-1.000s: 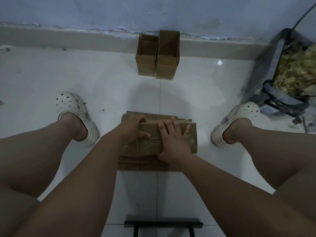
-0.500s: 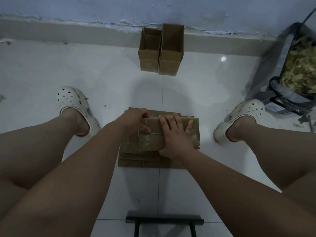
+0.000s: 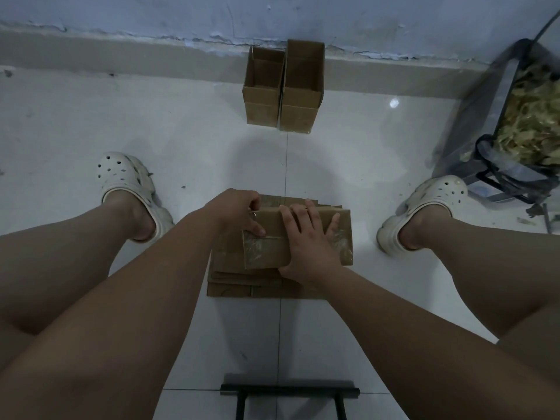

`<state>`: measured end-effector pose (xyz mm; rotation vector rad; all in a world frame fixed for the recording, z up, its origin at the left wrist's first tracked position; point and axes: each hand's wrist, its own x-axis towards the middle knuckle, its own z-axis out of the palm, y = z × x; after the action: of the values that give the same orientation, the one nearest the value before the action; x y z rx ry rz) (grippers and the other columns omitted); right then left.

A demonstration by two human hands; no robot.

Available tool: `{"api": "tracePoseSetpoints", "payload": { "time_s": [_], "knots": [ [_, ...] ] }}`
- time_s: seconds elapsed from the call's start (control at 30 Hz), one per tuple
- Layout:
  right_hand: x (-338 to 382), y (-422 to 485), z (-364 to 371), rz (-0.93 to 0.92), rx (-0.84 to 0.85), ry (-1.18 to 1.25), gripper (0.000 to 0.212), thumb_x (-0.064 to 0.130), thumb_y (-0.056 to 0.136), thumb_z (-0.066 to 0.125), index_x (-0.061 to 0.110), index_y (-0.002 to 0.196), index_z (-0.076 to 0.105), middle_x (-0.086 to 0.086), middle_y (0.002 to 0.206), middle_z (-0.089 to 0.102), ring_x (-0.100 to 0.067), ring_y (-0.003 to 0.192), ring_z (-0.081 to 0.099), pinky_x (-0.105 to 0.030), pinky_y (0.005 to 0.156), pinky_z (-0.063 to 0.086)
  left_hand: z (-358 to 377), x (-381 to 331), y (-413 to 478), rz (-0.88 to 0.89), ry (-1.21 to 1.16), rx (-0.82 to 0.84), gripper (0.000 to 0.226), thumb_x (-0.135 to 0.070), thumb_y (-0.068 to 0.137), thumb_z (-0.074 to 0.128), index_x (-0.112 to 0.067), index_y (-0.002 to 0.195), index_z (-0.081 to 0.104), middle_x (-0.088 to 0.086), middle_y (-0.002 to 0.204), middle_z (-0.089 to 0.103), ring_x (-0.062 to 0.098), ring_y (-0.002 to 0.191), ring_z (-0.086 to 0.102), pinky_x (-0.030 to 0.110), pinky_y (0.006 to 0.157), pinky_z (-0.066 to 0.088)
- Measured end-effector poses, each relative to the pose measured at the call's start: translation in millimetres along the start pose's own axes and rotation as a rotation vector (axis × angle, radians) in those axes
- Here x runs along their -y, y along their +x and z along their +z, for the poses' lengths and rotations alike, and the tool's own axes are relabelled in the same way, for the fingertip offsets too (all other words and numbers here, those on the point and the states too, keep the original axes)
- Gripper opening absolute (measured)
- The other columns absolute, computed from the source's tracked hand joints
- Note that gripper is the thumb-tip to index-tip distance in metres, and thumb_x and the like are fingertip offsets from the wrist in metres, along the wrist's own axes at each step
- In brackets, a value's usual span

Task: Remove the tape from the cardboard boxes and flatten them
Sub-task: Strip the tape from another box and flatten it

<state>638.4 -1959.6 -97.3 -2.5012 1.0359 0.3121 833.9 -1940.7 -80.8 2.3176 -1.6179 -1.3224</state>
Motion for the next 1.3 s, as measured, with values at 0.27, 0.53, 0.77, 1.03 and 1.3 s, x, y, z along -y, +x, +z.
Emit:
{"api": "tracePoseSetpoints", "payload": {
  "time_s": [0.27,0.53,0.77,1.03,1.3],
  "knots": [
    [-0.7,0.4,3.5,-0.017,0.008,-0.003,0.114,0.046,0.069,0.075,0.025,0.152,0.000,0.001,0.150,0.004,-0.023,0.145,-0.017,-0.069,0.105,-0.015,-6.9,-5.9,2.2,0.005,0.107,0.072,0.045,-0.039,0.066,0.083,-0.015,0.092,0.056,0.002,0.095,0.062,0.018,0.084,0.054,0.020,0.058,0.034],
    [-1.4,4.1,1.8,-0.007,0.028,0.011,0.115,0.046,0.069,0.076,0.026,0.151,-0.002,0.003,0.150,0.000,-0.023,0.145,-0.018,-0.067,0.104,-0.018,-2.5,-2.6,-2.3,0.015,0.000,0.030,0.065,-0.033,0.068,0.083,-0.012,0.120,0.051,0.003,0.109,0.062,0.022,0.095,0.058,0.028,0.077,0.045],
    [-1.4,1.2,1.2,-0.005,0.028,0.000,0.116,0.046,0.070,0.077,0.026,0.151,-0.004,0.003,0.150,0.000,-0.023,0.145,-0.019,-0.067,0.103,-0.017,4.3,-2.3,-7.5,-0.009,0.015,-0.022,0.050,-0.035,0.069,0.082,-0.014,0.109,0.059,0.004,0.103,0.062,0.018,0.090,0.056,0.026,0.073,0.043],
    [1.5,-3.8,4.3,-0.010,0.008,-0.011,0.114,0.046,0.071,0.076,0.026,0.151,-0.003,0.002,0.149,0.000,-0.023,0.143,-0.019,-0.069,0.104,-0.016,2.5,0.9,-7.8,-0.010,0.020,0.000,0.048,-0.035,0.066,0.084,-0.015,0.099,0.055,0.001,0.100,0.061,0.018,0.085,0.055,0.027,0.068,0.044],
    [3.7,-10.5,9.9,-0.011,-0.017,-0.044,0.115,0.047,0.070,0.077,0.027,0.147,-0.007,0.000,0.148,0.001,-0.024,0.141,-0.019,-0.069,0.104,-0.015,-17.0,7.7,-4.4,-0.121,-0.402,0.169,0.020,-0.025,0.096,0.053,-0.010,0.094,0.066,0.005,0.089,0.066,0.013,0.076,0.064,0.018,0.058,0.051]
  ]
}}
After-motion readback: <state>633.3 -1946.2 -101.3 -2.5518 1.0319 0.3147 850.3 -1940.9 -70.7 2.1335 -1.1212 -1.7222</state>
